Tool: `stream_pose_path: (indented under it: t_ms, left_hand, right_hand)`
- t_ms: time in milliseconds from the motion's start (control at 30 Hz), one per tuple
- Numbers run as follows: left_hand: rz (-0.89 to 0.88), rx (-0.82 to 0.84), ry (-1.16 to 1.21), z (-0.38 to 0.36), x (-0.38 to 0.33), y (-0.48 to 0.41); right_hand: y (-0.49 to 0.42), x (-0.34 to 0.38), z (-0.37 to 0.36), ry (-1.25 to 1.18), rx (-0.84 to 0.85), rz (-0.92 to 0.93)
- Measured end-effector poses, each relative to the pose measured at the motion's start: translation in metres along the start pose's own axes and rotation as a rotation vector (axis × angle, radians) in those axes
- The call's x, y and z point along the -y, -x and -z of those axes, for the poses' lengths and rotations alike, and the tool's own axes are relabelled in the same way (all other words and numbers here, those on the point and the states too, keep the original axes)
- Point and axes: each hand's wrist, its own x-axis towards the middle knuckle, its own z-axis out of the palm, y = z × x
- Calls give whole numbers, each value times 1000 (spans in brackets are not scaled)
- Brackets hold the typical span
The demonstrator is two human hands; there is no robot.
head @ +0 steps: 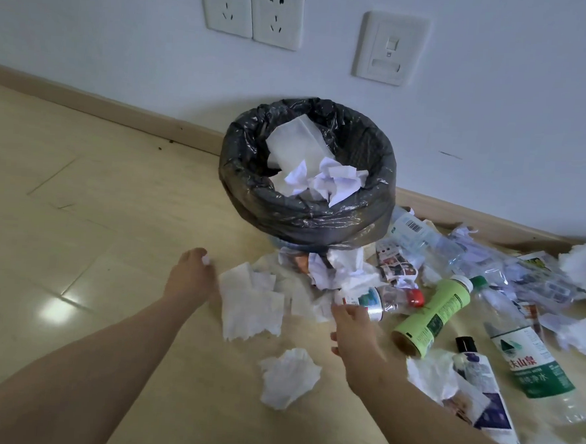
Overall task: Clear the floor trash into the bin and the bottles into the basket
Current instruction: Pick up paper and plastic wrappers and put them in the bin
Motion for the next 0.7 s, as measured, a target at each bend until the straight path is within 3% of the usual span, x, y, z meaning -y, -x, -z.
stream_pose_path:
  t_ms: [67,167,267,367,500,700]
  left_hand:
    - [-32,197,-190,-13,15,-2]
    - [-33,363,-283,-22,13,-7]
    - [-16,338,-441,-25,15,-9]
    - [-121,265,-620,-34,26,9]
    - [-217,193,-445,-48,36,40]
    - [-345,353,-560,-54,9,66]
  right_hand:
    - [1,-15,-3,79,17,27]
    - [0,-31,-2,218,3,40]
    - [-5,-38,6,345,-25,52]
    - [-12,-39,18,426,-49,51]
    - [-18,-36,33,501,-52,58]
    - [-28,-23,60,561,-38,88]
